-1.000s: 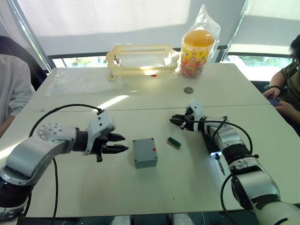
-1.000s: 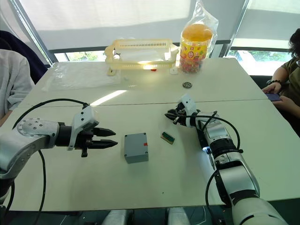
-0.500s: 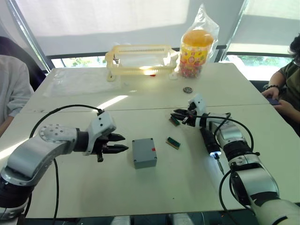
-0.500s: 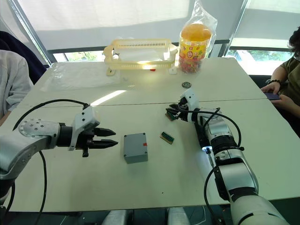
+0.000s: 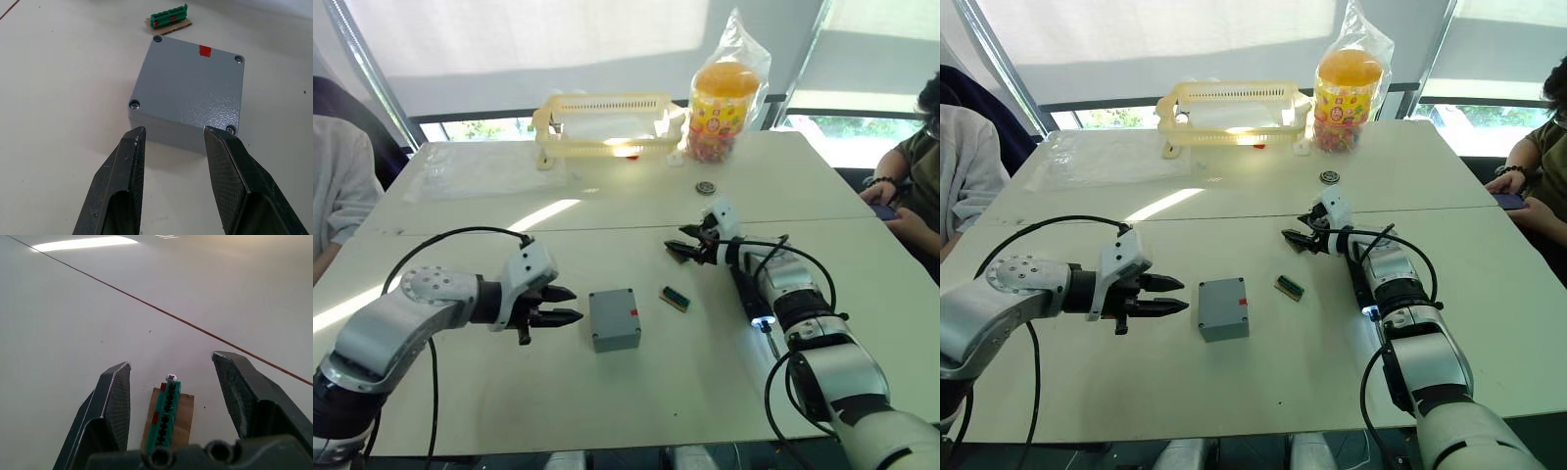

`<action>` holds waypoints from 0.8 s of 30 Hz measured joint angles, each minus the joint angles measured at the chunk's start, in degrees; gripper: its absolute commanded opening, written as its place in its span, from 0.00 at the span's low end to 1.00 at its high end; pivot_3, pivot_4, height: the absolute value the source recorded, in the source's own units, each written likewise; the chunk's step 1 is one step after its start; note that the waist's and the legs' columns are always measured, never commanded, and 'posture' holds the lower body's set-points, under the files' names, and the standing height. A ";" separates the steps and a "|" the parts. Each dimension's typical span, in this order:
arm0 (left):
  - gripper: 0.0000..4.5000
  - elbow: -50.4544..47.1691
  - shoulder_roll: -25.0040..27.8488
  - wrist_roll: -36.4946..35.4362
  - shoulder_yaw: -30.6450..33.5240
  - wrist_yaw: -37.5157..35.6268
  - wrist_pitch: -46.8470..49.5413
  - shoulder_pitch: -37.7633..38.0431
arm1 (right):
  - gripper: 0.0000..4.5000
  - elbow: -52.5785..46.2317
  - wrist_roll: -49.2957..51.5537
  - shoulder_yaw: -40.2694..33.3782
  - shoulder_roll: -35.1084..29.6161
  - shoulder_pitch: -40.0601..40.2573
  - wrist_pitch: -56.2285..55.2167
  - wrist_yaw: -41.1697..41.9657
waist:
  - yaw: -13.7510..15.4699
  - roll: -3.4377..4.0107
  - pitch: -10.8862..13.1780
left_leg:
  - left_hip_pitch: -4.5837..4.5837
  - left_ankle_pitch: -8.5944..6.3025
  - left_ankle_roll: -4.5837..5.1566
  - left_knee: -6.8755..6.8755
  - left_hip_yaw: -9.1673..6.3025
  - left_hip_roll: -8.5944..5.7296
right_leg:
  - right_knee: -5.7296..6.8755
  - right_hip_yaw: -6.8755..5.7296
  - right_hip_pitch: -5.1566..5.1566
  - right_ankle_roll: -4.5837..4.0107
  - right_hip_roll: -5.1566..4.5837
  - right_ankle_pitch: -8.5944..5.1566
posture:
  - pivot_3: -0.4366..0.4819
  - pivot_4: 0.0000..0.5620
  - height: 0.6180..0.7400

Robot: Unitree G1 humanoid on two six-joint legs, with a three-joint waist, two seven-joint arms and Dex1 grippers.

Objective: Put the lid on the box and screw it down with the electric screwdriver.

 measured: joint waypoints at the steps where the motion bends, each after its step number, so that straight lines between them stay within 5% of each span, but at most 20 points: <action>1: 0.42 0.00 0.01 0.00 0.01 0.04 -0.04 0.15 | 0.58 0.52 -0.09 0.00 0.14 -0.11 -0.19 -0.07 | 0.01 0.00 0.00 | 0.00 0.01 -0.02 0.00 0.00 0.00 | 0.00 0.00 0.00 0.00 0.00 0.00 | 0.48 0.27 1.00; 3: 0.42 -0.01 0.01 0.00 0.00 0.18 -0.07 0.74 | 0.45 1.73 -0.33 0.00 0.54 -0.31 -0.30 -0.21 | -0.01 0.00 0.00 | 0.00 0.02 -0.03 0.00 0.00 0.00 | 0.00 0.01 0.00 0.00 0.00 0.00 | 0.48 0.27 1.00; 7: 0.42 -0.03 0.01 0.00 -0.02 0.62 -0.07 1.11 | 0.02 3.44 -1.22 0.04 0.73 -0.68 -0.68 -0.26 | -0.01 0.00 0.00 | 0.00 0.04 -0.07 -0.01 0.01 0.00 | 0.00 0.01 0.00 0.00 0.00 0.00 | 0.48 0.27 1.00; 24: 0.42 0.11 0.01 0.09 -0.50 0.97 -1.00 1.11 | 0.02 1.88 -0.92 -0.69 0.55 -1.04 0.98 1.90 | 0.00 0.00 0.00 | 0.00 0.05 -0.09 -0.03 0.00 0.00 | 0.01 0.00 -0.01 0.00 0.00 0.00 | 0.48 0.27 1.00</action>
